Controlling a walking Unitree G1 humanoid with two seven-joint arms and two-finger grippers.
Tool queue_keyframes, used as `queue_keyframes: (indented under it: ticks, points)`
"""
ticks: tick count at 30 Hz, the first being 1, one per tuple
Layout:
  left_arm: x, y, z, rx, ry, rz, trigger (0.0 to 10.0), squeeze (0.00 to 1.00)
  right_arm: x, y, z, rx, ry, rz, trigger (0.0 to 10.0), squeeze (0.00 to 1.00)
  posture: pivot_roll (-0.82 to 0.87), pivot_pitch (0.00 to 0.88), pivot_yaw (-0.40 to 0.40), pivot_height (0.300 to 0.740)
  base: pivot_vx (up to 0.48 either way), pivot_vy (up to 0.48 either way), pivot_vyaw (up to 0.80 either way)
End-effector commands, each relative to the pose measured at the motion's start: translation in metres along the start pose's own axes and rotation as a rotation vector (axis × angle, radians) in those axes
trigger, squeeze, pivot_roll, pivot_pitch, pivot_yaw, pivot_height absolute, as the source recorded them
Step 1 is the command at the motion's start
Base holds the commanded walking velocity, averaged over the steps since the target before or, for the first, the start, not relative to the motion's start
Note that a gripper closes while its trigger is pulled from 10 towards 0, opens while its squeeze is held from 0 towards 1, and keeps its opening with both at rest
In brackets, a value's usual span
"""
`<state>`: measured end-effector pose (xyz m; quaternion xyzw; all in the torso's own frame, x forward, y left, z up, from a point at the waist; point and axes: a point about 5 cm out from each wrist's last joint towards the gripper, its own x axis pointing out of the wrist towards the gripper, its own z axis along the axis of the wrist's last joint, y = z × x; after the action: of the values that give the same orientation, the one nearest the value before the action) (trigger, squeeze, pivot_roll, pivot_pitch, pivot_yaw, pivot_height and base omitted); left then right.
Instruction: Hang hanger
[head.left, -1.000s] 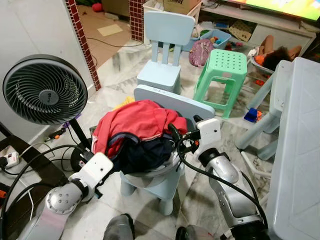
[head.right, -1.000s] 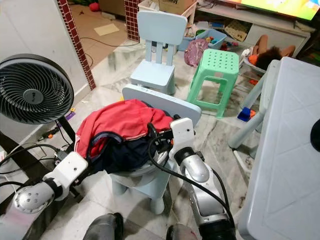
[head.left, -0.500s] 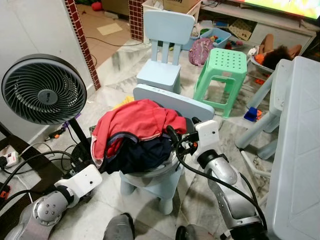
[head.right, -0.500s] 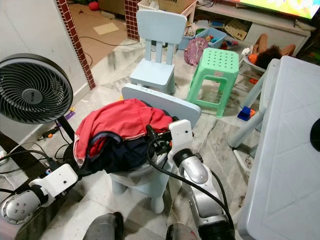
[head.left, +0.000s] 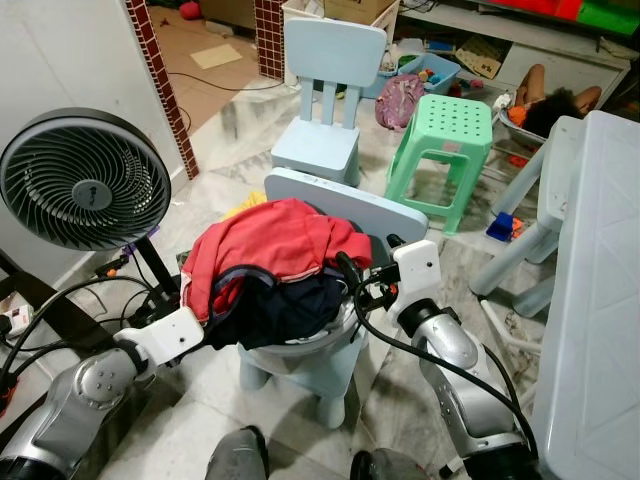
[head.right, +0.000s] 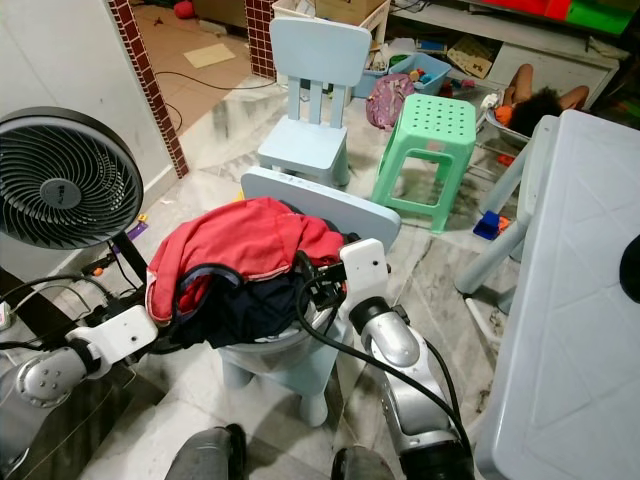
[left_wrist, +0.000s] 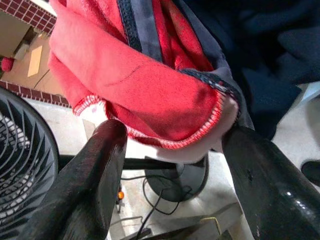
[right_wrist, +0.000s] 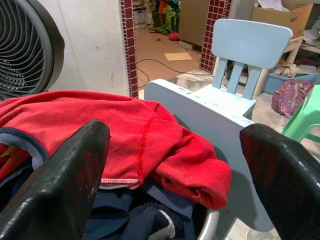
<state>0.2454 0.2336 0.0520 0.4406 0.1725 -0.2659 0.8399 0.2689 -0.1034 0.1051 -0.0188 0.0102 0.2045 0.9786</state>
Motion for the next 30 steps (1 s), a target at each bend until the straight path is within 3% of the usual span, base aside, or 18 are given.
queue_keyframes:
  ticks: [1,3,4,5,6,11,12,21,30]
  points:
    - [0.003,-0.001,0.003,0.014,-0.011,-0.019,10.0,0.00,-0.001,-0.002,0.006,-0.012,-0.015,-0.003,10.0,0.00,0.07,0.112,-0.020,0.740,0.000,0.000,0.00]
    - [0.004,-0.002,0.011,0.000,-0.036,-0.020,10.0,0.00,-0.002,-0.004,0.006,-0.015,-0.015,-0.009,10.0,0.00,0.07,0.112,-0.020,0.740,0.000,0.000,0.00]
    - [0.003,-0.003,0.013,-0.004,-0.044,-0.021,10.0,0.13,-0.002,-0.004,0.006,-0.015,-0.014,-0.011,10.0,0.00,0.07,0.112,-0.020,0.740,0.000,0.000,0.00]
    - [0.003,-0.005,0.013,-0.006,-0.047,-0.023,10.0,0.13,-0.003,-0.004,0.006,-0.015,-0.013,-0.011,10.0,0.00,0.07,0.112,-0.020,0.740,0.000,0.000,0.00]
    - [0.002,-0.007,0.014,-0.010,-0.051,-0.025,10.0,1.00,-0.003,-0.004,0.005,-0.015,-0.012,-0.011,10.0,0.00,0.07,0.112,-0.020,0.740,0.000,0.000,0.00]
    - [-0.005,-0.014,0.016,-0.025,-0.040,-0.022,10.0,1.00,-0.003,0.001,0.005,-0.015,-0.012,0.003,10.0,0.00,0.07,0.118,-0.015,0.740,0.000,0.000,0.00]
    - [-0.007,-0.015,0.016,-0.037,-0.032,-0.022,10.0,0.00,-0.002,0.001,0.005,-0.015,-0.012,0.003,10.0,0.00,0.07,0.118,-0.015,0.740,0.000,0.000,0.00]
    - [-0.014,-0.029,0.011,-0.121,0.046,-0.002,10.0,0.00,-0.001,0.001,0.006,-0.013,-0.012,0.003,10.0,0.00,0.08,0.124,-0.015,0.740,0.000,0.000,0.00]
    - [-0.007,-0.029,-0.001,-0.194,0.106,0.036,10.0,0.00,-0.002,0.000,0.006,-0.014,-0.011,-0.003,10.0,0.00,0.07,0.125,-0.010,0.740,0.000,0.000,0.00]
